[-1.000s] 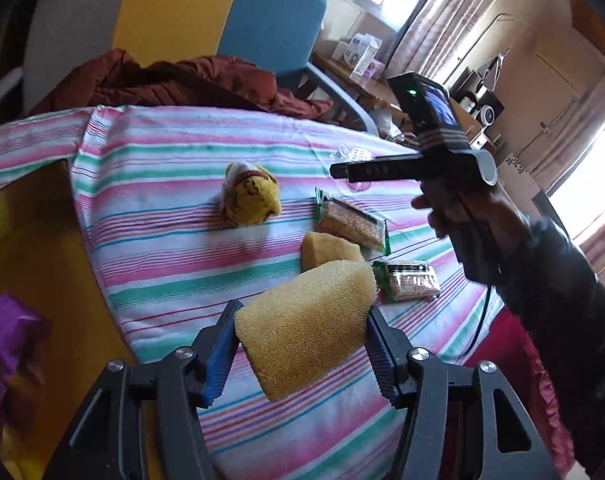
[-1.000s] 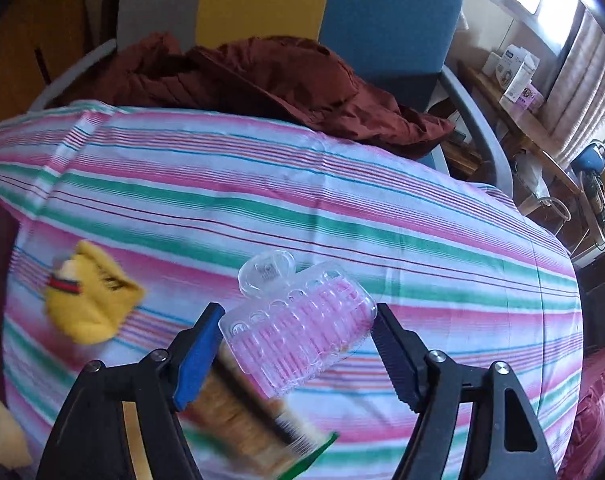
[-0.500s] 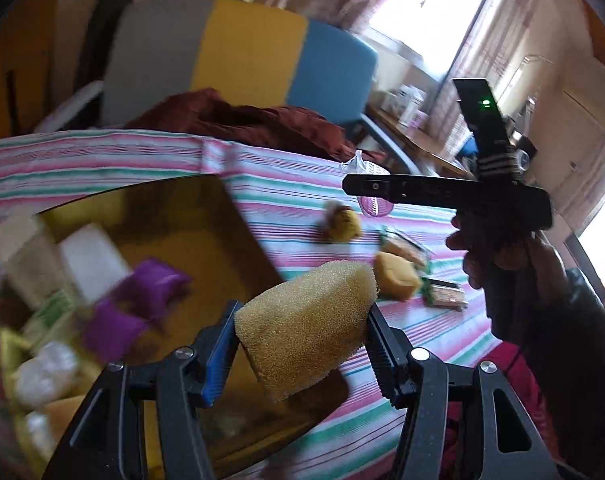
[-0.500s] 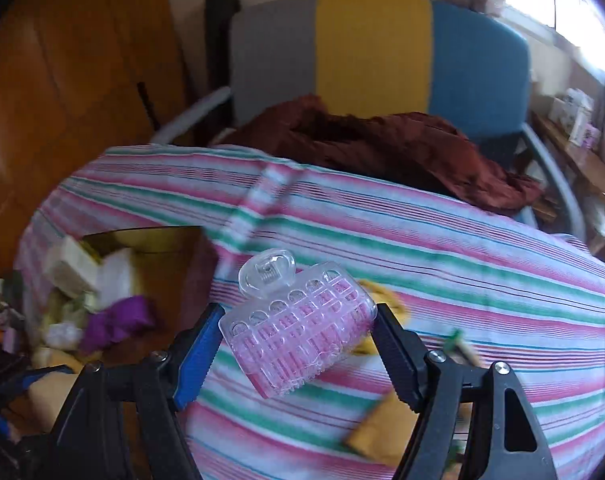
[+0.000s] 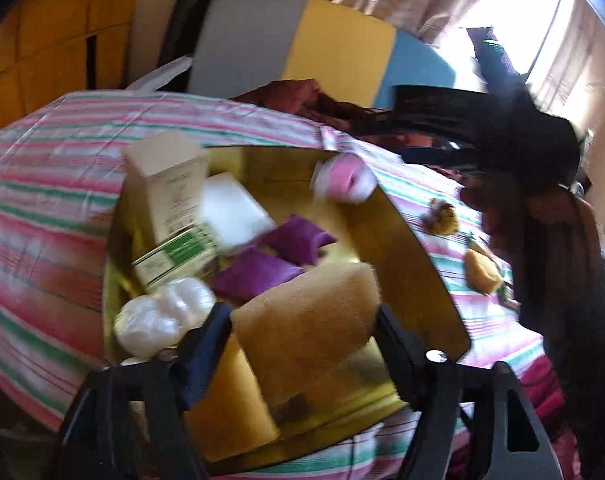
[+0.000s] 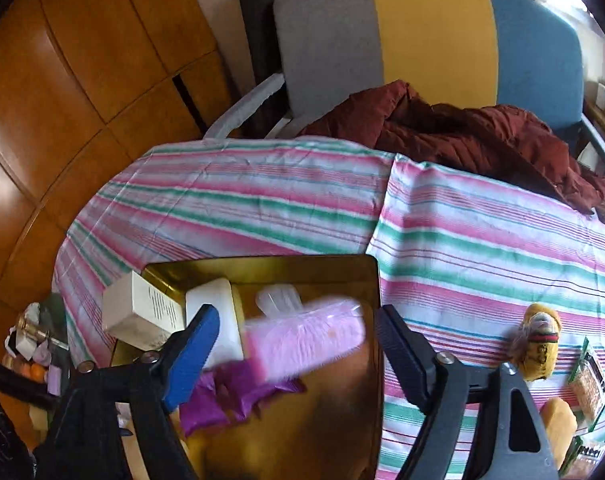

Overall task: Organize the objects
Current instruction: 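Carry the sponge and hair clip into the gold tray and open both tools, then move both tools back toward the cracker packs and plush toy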

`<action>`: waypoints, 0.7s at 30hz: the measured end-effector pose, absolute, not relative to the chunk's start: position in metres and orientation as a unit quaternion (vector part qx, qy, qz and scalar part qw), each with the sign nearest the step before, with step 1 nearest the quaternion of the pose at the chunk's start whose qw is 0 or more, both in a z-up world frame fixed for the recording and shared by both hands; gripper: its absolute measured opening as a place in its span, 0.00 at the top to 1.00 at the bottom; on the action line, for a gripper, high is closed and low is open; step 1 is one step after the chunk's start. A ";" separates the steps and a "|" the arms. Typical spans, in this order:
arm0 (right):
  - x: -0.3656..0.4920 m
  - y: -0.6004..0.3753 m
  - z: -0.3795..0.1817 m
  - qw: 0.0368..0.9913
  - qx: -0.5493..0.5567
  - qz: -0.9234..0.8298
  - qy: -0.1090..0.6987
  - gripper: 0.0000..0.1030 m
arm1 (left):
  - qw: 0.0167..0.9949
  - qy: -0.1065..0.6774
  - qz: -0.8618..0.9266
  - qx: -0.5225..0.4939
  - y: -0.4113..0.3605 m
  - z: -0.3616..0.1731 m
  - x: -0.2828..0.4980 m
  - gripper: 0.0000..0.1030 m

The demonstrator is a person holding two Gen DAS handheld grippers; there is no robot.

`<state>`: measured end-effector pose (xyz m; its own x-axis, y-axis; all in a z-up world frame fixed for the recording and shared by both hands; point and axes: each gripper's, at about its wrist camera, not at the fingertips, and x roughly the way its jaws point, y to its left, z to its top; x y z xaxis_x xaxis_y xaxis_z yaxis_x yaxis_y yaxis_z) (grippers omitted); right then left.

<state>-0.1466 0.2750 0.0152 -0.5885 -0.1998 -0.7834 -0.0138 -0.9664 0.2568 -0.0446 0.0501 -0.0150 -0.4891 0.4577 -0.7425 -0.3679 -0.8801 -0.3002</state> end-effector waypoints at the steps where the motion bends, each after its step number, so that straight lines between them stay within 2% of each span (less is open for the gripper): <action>1: -0.145 0.274 0.016 0.056 0.449 -0.883 -0.121 0.19 | 0.233 -0.055 0.861 -0.448 0.046 -0.018 -0.046 0.26; 21: -0.041 0.258 0.010 0.023 0.432 -0.897 -0.091 0.18 | 0.175 -0.045 0.887 -0.425 0.014 -0.014 -0.028 0.23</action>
<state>-0.0409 0.2585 0.0096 -0.6264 -0.1206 -0.7701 -0.0364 -0.9823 0.1835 -0.0278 0.0139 -0.0138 -0.5785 0.3480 -0.7377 -0.2720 -0.9350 -0.2278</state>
